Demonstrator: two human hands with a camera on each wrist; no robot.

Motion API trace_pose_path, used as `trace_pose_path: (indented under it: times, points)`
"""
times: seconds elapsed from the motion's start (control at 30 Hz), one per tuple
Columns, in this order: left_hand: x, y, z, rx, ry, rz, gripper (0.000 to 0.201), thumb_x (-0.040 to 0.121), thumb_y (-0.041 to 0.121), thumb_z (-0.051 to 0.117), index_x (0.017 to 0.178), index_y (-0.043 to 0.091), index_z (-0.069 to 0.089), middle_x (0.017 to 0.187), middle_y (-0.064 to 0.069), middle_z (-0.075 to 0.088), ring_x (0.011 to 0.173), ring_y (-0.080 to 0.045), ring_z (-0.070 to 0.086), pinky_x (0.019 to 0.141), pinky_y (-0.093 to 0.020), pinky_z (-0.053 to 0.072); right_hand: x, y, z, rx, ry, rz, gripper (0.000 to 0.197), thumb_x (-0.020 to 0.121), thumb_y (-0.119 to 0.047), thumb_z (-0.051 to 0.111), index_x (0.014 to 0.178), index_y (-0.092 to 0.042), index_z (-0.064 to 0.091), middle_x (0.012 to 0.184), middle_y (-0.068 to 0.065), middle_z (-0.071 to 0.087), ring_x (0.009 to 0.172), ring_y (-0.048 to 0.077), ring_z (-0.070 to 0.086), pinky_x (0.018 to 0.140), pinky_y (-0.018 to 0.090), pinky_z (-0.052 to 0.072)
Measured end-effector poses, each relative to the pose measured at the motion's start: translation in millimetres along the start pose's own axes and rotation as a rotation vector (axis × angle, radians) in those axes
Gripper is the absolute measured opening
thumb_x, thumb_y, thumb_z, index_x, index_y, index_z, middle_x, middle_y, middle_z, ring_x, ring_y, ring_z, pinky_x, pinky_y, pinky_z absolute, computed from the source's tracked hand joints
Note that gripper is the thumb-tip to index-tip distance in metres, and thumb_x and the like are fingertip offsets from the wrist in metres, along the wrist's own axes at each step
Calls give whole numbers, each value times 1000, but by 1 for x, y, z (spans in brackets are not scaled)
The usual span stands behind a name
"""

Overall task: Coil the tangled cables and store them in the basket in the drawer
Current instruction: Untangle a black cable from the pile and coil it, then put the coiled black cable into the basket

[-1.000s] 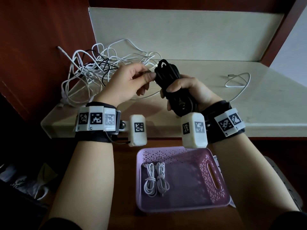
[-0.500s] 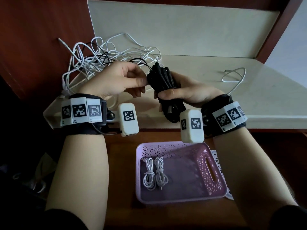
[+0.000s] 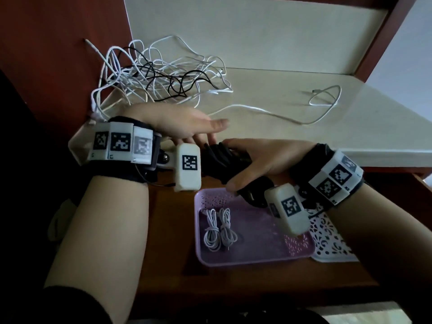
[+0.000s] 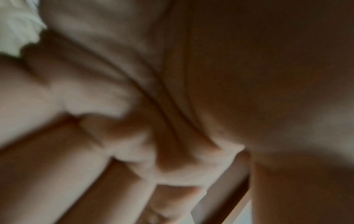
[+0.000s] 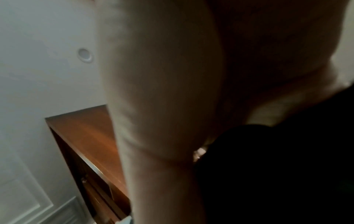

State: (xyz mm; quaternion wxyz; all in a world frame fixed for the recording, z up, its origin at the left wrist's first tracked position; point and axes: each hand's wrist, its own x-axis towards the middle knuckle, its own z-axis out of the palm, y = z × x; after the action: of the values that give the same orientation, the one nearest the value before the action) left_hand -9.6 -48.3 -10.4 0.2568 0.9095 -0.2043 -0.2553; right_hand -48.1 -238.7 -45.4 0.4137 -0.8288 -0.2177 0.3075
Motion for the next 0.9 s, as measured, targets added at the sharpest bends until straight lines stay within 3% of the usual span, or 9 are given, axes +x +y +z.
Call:
trace_pose_path:
  times: [0.13,0.23,0.37,0.43,0.6,0.7,0.77,0.83,0.9]
  points:
    - [8,-2,19,146,-153,-15,56,65,68,44,87,19,58,68,10,60,60,-11,52,64,-26,44,-1,8,20,-127,-65,-36,51,78,-17,77,119,-28,51,112,-9,65,101,0,62,87,19,51]
    - [17,-7,38,245,-251,-42,62,70,71,48,96,17,60,81,-1,65,75,-19,58,76,-36,49,2,19,32,-171,-93,11,48,80,-21,75,121,-25,51,115,-9,63,103,-2,60,90,18,49]
    - [32,-17,72,299,-322,-55,54,90,60,44,113,13,59,105,-10,67,86,-24,63,87,-43,51,5,46,40,-29,-184,167,34,82,-9,70,108,-21,52,99,0,65,80,2,66,67,18,53]
    - [40,-23,87,222,-347,-65,55,94,56,41,113,9,62,108,-10,68,91,-27,66,89,-42,51,4,58,44,17,-186,228,41,82,-9,71,117,-20,51,106,7,66,85,15,68,70,26,56]
    - [52,-35,114,18,-246,-182,59,94,57,41,107,5,66,100,-14,72,87,-33,70,85,-45,56,8,82,51,168,-107,320,45,87,-8,65,130,-14,51,96,7,66,80,17,64,75,30,56]
    - [60,-43,131,-121,-175,-185,50,96,49,46,108,4,65,104,-18,70,97,-36,67,87,-44,53,6,95,49,303,-73,355,41,91,-1,55,111,-37,51,79,-4,72,69,12,67,67,28,57]
    - [63,-46,141,-368,-181,-200,39,99,33,49,109,-2,63,104,-21,68,100,-38,65,93,-45,52,5,101,50,359,-84,406,35,92,0,53,112,-29,55,83,0,73,78,20,67,80,37,56]
    - [64,-46,147,-602,-190,-218,26,101,15,45,111,-6,58,99,-20,66,92,-32,66,88,-38,54,4,105,48,402,-123,414,38,91,2,54,118,-24,58,100,12,69,96,34,61,95,50,47]
    - [65,-45,149,-722,-167,-209,22,101,6,41,112,-5,55,97,-18,63,84,-25,64,76,-28,56,3,109,43,418,-123,445,35,90,5,52,98,-26,68,95,15,68,93,34,60,91,48,49]
